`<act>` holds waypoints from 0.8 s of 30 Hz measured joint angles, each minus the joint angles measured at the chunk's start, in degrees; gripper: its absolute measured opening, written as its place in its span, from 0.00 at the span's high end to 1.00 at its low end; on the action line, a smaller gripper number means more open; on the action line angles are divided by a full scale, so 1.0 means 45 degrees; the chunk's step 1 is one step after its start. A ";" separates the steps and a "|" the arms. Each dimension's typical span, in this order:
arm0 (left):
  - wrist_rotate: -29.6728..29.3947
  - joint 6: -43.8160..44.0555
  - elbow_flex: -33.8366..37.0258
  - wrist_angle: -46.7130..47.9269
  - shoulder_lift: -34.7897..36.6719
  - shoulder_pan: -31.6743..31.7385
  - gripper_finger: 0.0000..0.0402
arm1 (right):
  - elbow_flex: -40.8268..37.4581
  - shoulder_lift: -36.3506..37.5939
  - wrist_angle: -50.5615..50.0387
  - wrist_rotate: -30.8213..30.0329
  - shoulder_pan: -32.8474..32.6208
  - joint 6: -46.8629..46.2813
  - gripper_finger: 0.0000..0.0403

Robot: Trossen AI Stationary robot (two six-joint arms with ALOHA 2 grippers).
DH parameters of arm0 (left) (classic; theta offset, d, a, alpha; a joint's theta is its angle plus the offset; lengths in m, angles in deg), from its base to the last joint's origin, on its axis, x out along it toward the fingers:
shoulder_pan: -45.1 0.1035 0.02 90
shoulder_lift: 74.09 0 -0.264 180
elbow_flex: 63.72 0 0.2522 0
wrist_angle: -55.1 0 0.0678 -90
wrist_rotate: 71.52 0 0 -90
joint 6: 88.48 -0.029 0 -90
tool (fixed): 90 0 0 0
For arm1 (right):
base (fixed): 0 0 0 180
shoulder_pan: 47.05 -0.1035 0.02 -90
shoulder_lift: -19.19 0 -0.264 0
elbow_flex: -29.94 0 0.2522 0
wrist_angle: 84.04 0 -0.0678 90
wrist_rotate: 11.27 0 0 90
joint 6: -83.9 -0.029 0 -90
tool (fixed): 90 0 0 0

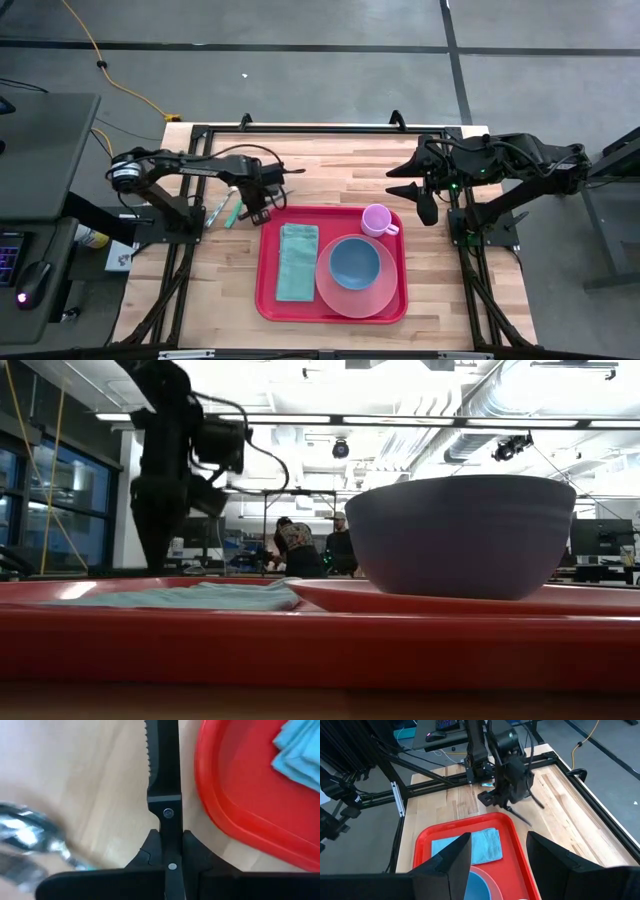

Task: Set up tray
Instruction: Put the knife into the blue napkin

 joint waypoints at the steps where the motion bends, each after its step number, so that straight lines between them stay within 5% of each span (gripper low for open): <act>1: -0.0018 -0.0006 -0.0113 0.0244 0.0209 0.0004 0.88 | -0.0001 -0.0001 0.0000 0.0002 0.0000 0.0000 0.58; 13: 0.1552 0.2386 -0.0753 0.1459 0.4416 -0.0004 0.88 | -0.0004 -0.0004 -0.0301 0.0192 -0.0015 0.0049 0.58; 24: 0.0848 0.6418 -0.0753 -0.0058 0.7405 -0.0177 0.88 | -0.0004 0.0000 -0.0586 0.0184 -0.0015 0.0083 0.58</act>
